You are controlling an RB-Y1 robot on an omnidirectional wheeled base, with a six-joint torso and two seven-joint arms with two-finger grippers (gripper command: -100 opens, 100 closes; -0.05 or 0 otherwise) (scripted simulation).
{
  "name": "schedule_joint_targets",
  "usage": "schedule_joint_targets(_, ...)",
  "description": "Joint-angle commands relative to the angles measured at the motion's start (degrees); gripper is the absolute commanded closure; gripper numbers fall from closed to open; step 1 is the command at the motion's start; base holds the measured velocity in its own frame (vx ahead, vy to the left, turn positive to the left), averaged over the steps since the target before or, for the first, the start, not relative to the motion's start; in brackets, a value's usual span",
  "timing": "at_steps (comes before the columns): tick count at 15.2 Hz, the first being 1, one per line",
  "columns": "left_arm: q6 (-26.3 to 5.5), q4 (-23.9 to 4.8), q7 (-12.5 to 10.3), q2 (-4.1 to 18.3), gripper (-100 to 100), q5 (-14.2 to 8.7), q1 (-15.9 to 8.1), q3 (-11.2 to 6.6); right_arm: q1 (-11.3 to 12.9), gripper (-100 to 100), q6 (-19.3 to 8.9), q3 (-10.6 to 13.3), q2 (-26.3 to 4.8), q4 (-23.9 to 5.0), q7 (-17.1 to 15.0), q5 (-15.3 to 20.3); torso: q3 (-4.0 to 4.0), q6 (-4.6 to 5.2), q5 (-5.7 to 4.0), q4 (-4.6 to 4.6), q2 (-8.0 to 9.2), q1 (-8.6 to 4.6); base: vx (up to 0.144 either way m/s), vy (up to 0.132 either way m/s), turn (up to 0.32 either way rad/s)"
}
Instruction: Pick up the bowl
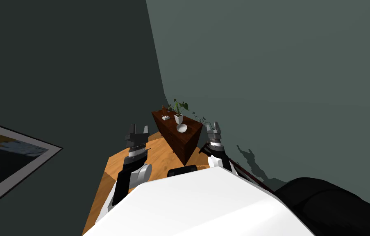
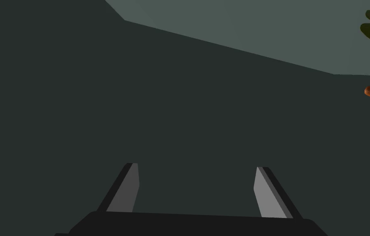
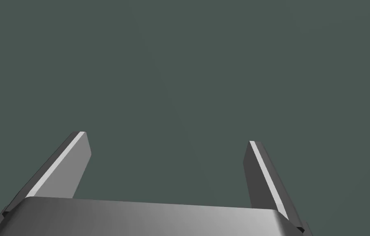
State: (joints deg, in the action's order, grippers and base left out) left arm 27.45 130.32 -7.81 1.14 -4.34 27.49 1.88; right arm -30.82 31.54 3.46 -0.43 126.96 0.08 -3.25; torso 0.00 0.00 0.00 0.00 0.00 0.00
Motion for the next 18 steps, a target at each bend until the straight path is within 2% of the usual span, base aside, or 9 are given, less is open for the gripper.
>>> schedule_joint_targets(1,0.00,0.00,0.00,0.00,0,0.00,0.00,0.00,-0.11,-100,-0.01,-0.10,-2.02,-0.63,0.11,0.22,0.00,0.00,0.00,0.00,0.00,0.00,-0.003,0.015,0.011)
schedule_joint_targets(5,0.00,0.00,0.00,0.00,0,0.00,0.00,0.00,-0.38,-100,-0.05,-0.34,-5.52,-2.10,0.36,0.72,0.02,0.00,0.03,0.00,0.04,0.16,-0.009,0.044,0.015)
schedule_joint_targets(6,0.00,0.00,0.00,0.00,0,0.00,0.00,0.01,-0.57,-100,-0.07,-0.50,-7.60,-3.13,0.55,1.08,0.02,0.00,0.04,0.01,0.04,0.17,-0.010,0.055,0.023)
schedule_joint_targets(7,0.00,0.00,0.00,-0.01,0,0.00,0.00,0.01,-0.57,-100,-0.07,-0.50,-7.61,-3.13,0.55,1.08,0.02,-0.01,0.04,0.01,0.04,0.20,-0.008,0.052,0.016)
schedule_joint_targets(13,0.00,0.00,0.00,-0.01,0,0.00,0.00,0.01,-1.36,-100,-0.19,-1.15,-15.01,-7.23,1.29,2.51,0.02,-0.01,0.06,0.00,0.03,0.30,-0.007,0.071,0.027)
schedule_joint_targets(14,0.00,0.00,0.00,-0.01,0,0.00,0.00,0.01,-1.69,-100,-0.25,-1.41,-16.56,-8.90,1.60,3.09,0.01,-0.01,0.07,0.00,0.02,0.32,-0.004,0.095,0.034)
schedule_joint_targets(16,0.00,0.00,0.00,-0.01,0,0.00,0.00,0.01,-1.69,-100,-0.25,-1.41,-17.81,-8.90,1.60,3.09,0.00,-0.01,0.08,0.00,0.01,0.36,0.002,0.076,0.018)
schedule_joint_targets(17,0.00,0.00,0.00,-0.01,0,0.00,0.00,0.01,-2.06,-100,-0.30,-1.68,-19.89,-10.69,1.94,3.72,0.00,0.00,0.07,0.00,0.01,0.29,-0.005,0.065,0.037)
schedule_joint_targets(18,0.00,0.00,0.00,-0.01,0,0.00,0.00,0.01,-2.06,-100,-0.30,-1.68,-20.75,-10.69,1.94,3.72,0.01,0.00,0.06,0.00,0.02,0.27,0.000,0.068,0.037)
